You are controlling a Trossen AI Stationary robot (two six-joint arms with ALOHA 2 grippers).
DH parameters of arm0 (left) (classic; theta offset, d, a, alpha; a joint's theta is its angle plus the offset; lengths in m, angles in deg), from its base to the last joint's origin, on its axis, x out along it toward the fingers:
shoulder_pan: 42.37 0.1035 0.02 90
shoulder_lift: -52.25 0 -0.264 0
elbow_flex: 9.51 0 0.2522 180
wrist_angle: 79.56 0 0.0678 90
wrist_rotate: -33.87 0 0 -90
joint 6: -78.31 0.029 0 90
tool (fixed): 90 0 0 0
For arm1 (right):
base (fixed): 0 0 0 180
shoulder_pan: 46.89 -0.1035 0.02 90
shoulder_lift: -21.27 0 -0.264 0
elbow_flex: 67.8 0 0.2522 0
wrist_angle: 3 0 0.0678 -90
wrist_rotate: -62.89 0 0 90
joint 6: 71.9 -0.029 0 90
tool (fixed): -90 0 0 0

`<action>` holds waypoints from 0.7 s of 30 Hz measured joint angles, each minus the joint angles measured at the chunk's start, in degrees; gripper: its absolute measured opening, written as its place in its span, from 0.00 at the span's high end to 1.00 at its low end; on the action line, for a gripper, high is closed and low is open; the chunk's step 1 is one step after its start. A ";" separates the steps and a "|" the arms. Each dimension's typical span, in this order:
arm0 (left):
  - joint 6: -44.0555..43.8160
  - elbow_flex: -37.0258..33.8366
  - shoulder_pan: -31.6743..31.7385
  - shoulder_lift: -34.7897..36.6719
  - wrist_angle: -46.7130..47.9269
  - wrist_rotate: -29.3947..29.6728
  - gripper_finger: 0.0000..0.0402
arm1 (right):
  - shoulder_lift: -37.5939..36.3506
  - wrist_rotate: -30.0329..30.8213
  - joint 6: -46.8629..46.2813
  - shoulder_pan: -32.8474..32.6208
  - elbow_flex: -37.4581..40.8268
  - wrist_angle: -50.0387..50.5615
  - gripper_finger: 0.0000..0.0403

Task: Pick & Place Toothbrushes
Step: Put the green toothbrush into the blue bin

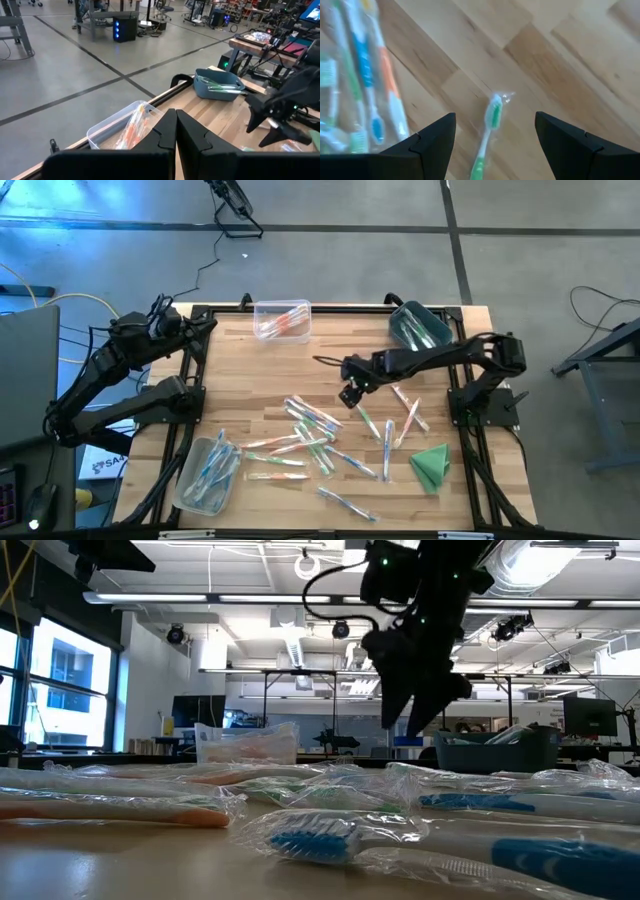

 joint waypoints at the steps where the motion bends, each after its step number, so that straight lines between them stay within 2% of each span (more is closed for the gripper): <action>1: 0.01 0.00 0.00 0.00 0.00 0.01 1.00 | 0.73 0.01 0.01 -0.17 0.00 -0.02 0.34; 12: 0.01 0.00 0.00 0.00 0.02 0.03 1.00 | 6.79 0.11 0.18 -0.96 0.00 -0.48 0.36; 21: -0.49 0.00 0.00 0.00 0.38 0.03 1.00 | 7.50 0.26 0.20 -0.94 0.00 -3.45 0.51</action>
